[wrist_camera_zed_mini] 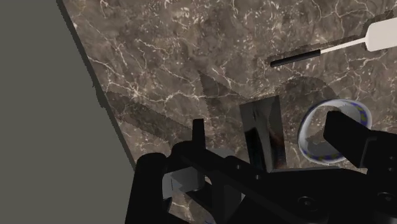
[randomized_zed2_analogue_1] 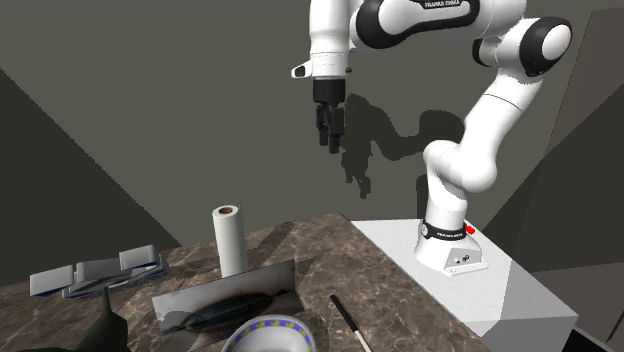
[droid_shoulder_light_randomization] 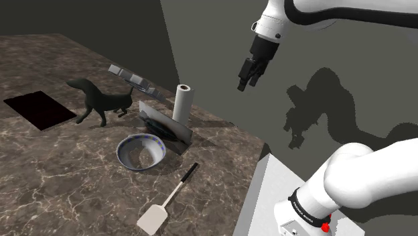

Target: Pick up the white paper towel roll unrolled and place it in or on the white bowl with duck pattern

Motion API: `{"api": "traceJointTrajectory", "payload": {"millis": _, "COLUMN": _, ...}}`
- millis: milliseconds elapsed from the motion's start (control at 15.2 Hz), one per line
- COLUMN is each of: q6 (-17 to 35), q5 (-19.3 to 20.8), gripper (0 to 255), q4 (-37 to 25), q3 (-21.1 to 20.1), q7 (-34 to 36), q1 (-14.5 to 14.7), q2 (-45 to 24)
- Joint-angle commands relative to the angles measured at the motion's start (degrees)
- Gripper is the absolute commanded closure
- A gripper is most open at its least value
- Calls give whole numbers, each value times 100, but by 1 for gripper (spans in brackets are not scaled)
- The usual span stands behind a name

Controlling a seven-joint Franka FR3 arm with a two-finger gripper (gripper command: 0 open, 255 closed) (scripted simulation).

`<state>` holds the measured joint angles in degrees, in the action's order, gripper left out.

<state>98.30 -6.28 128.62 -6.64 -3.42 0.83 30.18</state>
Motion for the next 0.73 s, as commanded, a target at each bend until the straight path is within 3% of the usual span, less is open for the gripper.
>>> {"api": "traceJointTrajectory", "payload": {"millis": 0, "q6": 268, "q5": 30, "gripper": 0, "q4": -171, "q3": -29, "q7": -38, "q1": -11, "q2": -437}}
{"api": "traceJointTrajectory", "payload": {"millis": 660, "q6": 1135, "q5": 272, "gripper": 0, "q4": -1463, "q3": -248, "q7": 24, "q1": 25, "q2": -2615}}
